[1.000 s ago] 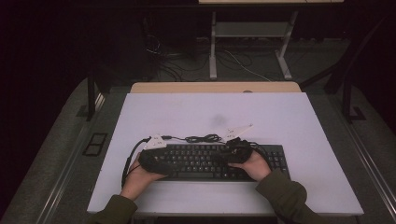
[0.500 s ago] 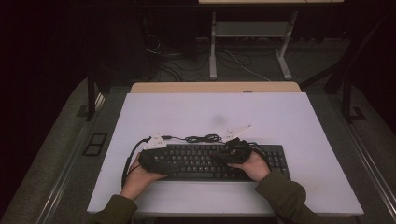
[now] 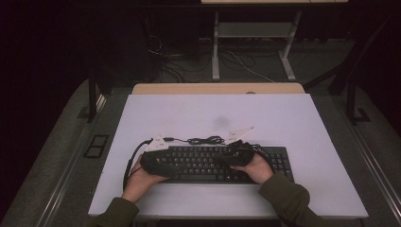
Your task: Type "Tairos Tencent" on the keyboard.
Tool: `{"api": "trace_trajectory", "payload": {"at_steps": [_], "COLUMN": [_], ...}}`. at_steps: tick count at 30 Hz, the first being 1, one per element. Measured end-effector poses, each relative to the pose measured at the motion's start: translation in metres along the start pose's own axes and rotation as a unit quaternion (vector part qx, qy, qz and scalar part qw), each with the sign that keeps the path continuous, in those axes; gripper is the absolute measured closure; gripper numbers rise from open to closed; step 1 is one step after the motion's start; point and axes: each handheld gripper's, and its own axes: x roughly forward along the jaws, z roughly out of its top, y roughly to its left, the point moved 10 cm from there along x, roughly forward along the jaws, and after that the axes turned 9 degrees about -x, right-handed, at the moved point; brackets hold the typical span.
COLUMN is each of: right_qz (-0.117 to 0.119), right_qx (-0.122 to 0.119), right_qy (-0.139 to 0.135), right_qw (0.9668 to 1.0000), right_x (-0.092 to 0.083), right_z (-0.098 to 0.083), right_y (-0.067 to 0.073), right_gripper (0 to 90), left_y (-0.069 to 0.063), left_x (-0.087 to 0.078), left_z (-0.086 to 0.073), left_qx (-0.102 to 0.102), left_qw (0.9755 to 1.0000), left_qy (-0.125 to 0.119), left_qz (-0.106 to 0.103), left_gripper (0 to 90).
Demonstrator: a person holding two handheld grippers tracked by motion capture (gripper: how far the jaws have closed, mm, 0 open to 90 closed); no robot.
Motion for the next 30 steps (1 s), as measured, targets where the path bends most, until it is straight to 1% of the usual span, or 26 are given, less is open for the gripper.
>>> {"api": "trace_trajectory", "payload": {"at_steps": [6,10,12,15,17,18,20,23,25,27,30], "right_qz": [-0.001,-0.001,-0.003,-0.003,-0.002,-0.004,-0.007,-0.008,-0.012,-0.014,-0.018], "right_qx": [0.003,0.006,0.009,0.015,0.02,0.023,0.025,0.029,0.028,0.028,0.03], "right_qy": [-0.005,-0.016,-0.023,-0.033,-0.038,-0.04,-0.045,-0.055,-0.058,-0.061,-0.063], "right_qw": [1.0,0.9999,0.9997,0.9993,0.9991,0.9989,0.9987,0.9981,0.9979,0.9976,0.9974], "right_x": [-0.002,-0.005,-0.008,-0.011,-0.012,-0.012,-0.013,-0.013,-0.013,-0.013,-0.012], "right_z": [0.002,0.006,0.008,0.011,0.012,0.012,0.013,0.014,0.015,0.015,0.015], "right_y": [0.0,-0.001,-0.002,-0.004,-0.005,-0.006,-0.007,-0.009,-0.01,-0.011,-0.012], "right_gripper": [89.1,83.7,80.0,71.7,64.8,62.4,54.7,45.9,40.4,36.6,33.5], "left_y": [0.0,0.0,0.0,0.0,0.001,0.001,0.001,0.001,0.001,0.001,0.002], "left_x": [0.0,0.0,-0.001,-0.002,-0.002,-0.002,-0.003,-0.005,-0.006,-0.007,-0.009], "left_z": [0.0,0.0,0.0,0.001,0.001,0.001,0.001,0.002,0.002,0.001,0.0], "left_qx": [0.0,0.0,0.0,0.001,0.001,0.001,0.003,0.006,0.01,0.012,0.015], "left_qw": [1.0,1.0,1.0,1.0,1.0,1.0,1.0,1.0,0.9999,0.9999,0.9998], "left_qy": [0.0,0.0,-0.001,-0.003,-0.003,-0.002,-0.003,-0.007,-0.006,-0.005,-0.002], "left_qz": [0.0,0.0,0.0,0.0,0.001,-0.001,-0.001,-0.002,-0.005,-0.006,-0.009], "left_gripper": [14.0,14.0,14.0,14.1,14.3,14.8,16.4,21.3,26.4,31.7,41.3]}}
